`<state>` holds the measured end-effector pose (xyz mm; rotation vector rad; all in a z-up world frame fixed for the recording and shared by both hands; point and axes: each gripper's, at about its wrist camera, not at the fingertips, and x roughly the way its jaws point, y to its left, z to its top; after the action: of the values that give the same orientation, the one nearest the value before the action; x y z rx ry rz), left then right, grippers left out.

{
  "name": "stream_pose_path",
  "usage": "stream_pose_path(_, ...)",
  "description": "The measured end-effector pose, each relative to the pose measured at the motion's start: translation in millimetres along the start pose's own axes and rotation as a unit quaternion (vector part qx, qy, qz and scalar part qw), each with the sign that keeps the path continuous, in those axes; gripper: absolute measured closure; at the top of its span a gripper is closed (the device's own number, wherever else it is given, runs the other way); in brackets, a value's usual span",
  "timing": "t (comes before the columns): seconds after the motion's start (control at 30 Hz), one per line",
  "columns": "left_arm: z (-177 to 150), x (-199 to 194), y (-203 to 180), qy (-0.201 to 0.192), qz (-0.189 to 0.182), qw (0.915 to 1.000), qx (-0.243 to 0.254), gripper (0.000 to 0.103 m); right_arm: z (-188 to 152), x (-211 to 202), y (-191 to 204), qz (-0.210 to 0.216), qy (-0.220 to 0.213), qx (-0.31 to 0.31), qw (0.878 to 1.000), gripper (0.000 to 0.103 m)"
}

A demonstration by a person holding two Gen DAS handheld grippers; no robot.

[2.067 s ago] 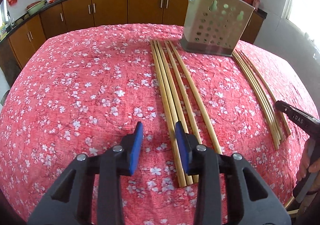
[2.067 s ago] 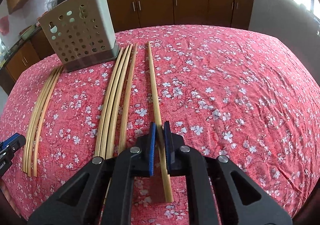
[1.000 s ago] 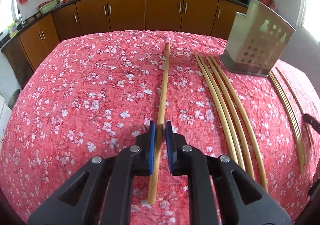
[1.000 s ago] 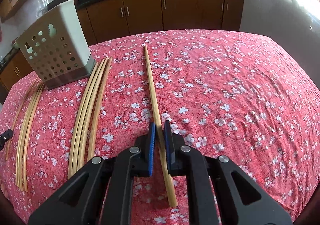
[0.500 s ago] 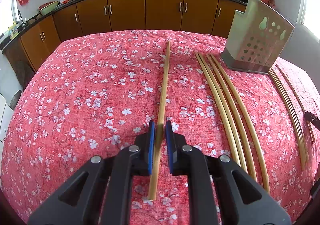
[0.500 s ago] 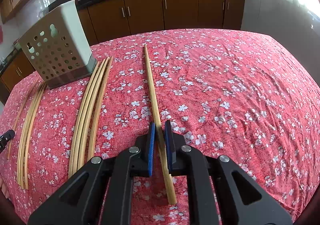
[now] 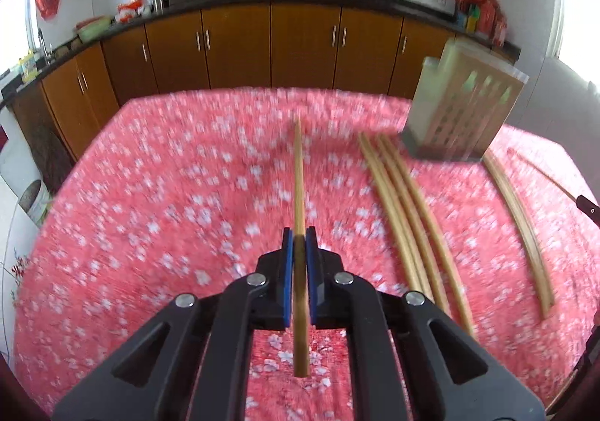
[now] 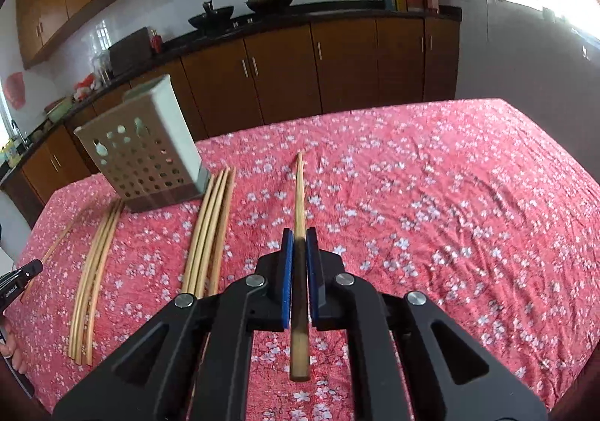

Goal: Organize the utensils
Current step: 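Close the left tool on its chopstick while the right tool closes and lifts its chopstick, then carry both chopsticks over the beige holder and open both tools to drop them in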

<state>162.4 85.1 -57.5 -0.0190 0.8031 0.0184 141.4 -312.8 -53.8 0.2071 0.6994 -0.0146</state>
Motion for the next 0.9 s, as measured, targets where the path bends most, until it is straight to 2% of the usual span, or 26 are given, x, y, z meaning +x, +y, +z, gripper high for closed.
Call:
stream_pose_path(0.17, 27.2, -46.8, 0.0, -0.069, -0.008, 0.9976, -0.010, 0.095, 21.1, -33.9, 0.3, 0.013, -0.059, 0.006, 0.998, 0.095)
stream_pose_path(0.3, 52.7, -76.0, 0.2, -0.114, -0.016, 0.9931, -0.020, 0.095, 38.0, -48.0, 5.8, 0.019, -0.089, 0.008, 0.996, 0.095)
stream_pose_path(0.5, 86.2, -89.7, -2.1, -0.140, -0.018, 0.9897, -0.023, 0.095, 63.7, -61.0, 11.0, 0.021, -0.119, 0.000, 0.993, 0.095)
stream_pose_path(0.63, 112.5, -102.7, -0.9, -0.158, -0.032, 0.9860, -0.040, 0.095, 91.1, -72.5, 14.5, 0.037, -0.147, 0.008, 0.988, 0.095)
stream_pose_path(0.77, 140.8, -126.4, -11.5, -0.201, -0.045, 0.9773, -0.048, 0.095, 124.6, -94.6, 27.4, 0.063, -0.203, 0.017, 0.977, 0.095)
stream_pose_path(0.9, 169.1, -149.2, -32.2, -0.261, -0.071, 0.9607, -0.061, 0.095, 149.3, -112.5, 46.0, 0.102, -0.262, 0.036, 0.959, 0.095)
